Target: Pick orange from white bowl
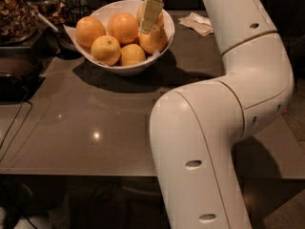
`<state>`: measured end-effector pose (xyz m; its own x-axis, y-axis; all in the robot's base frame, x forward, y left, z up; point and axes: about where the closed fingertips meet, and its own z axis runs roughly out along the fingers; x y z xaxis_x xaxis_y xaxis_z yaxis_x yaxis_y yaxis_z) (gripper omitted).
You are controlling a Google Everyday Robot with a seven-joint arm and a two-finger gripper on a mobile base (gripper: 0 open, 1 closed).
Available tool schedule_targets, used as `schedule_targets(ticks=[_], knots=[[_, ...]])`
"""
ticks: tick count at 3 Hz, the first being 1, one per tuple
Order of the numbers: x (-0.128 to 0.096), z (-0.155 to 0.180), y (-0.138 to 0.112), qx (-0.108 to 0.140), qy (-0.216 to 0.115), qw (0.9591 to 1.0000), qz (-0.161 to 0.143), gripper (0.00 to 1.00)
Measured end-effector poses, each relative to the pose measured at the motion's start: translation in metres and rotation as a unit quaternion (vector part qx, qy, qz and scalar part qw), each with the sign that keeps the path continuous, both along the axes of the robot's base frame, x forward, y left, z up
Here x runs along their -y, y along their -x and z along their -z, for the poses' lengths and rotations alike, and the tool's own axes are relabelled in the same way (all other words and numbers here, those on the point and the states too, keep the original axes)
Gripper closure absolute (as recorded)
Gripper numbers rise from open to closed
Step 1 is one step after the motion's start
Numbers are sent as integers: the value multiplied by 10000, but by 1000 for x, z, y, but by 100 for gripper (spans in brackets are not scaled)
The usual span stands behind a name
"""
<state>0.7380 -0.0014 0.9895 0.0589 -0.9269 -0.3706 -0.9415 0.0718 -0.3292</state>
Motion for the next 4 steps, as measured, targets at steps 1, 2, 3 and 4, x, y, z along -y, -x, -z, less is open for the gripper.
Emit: schedule_targets(ticks=[1,2,3,4], knots=[[-17,12,-6,-30,87,9998,-156,27],[-31,22,-10,-64,189,9994,-296,30],[-36,29,-12,-105,251,9990,-347,34],[-39,36,-13,-159,297,9987,-390,37]])
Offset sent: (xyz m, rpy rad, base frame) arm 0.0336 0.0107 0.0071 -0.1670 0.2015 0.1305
